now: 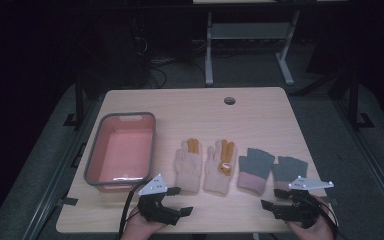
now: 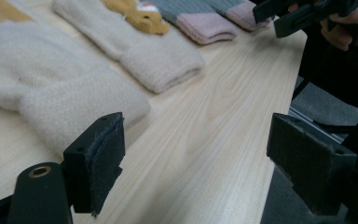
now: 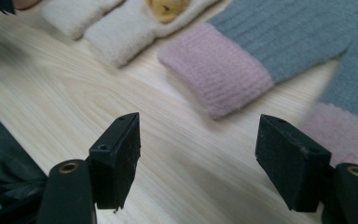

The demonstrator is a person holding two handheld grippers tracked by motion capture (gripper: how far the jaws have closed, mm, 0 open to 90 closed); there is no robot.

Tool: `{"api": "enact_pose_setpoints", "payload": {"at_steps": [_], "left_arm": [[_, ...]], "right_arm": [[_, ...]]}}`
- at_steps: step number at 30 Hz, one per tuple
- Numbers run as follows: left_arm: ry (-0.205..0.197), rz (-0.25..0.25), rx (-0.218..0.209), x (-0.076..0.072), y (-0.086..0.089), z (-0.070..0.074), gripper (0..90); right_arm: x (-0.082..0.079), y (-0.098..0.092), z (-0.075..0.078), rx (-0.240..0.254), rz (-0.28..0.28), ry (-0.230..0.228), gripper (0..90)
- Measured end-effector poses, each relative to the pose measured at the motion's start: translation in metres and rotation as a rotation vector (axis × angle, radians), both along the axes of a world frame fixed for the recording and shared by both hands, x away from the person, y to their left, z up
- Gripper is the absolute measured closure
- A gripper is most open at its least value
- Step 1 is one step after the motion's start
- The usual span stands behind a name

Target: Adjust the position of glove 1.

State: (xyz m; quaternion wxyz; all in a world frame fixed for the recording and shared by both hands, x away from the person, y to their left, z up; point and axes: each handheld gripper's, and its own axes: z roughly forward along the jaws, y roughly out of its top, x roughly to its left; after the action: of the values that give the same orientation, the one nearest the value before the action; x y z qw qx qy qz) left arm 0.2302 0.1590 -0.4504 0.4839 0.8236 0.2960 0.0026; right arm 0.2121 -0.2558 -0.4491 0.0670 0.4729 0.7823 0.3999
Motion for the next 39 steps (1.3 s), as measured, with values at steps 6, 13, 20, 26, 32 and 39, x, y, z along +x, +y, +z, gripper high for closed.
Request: {"api": "enact_pose_setpoints", "payload": {"at_steps": [6,13,20,26,32,39], "left_arm": [[0.001,-0.005,0.019,-0.001,-0.003,-0.004,19.2],[0.000,0.009,0.012,0.000,0.000,-0.003,19.2],[-0.005,0.017,0.007,-0.002,0.000,-0.001,19.1],[-0.007,0.028,0.008,-0.001,0.002,-0.001,19.0],[-0.008,0.039,0.005,0.000,0.004,-0.001,19.0],[-0.016,0.043,0.012,-0.001,0.004,-0.001,19.0]], "right_arm": [[0.000,0.011,0.005,-0.028,0.047,-0.013,30.5],[0.005,0.029,0.012,-0.065,0.098,-0.012,29.3],[0.020,0.042,0.019,-0.068,0.143,0.009,29.2],[0.035,0.052,0.022,-0.068,0.168,0.024,28.7],[0.049,0.062,0.025,-0.075,0.197,0.051,28.3],[0.058,0.072,0.034,-0.101,0.217,0.058,28.2]]}}
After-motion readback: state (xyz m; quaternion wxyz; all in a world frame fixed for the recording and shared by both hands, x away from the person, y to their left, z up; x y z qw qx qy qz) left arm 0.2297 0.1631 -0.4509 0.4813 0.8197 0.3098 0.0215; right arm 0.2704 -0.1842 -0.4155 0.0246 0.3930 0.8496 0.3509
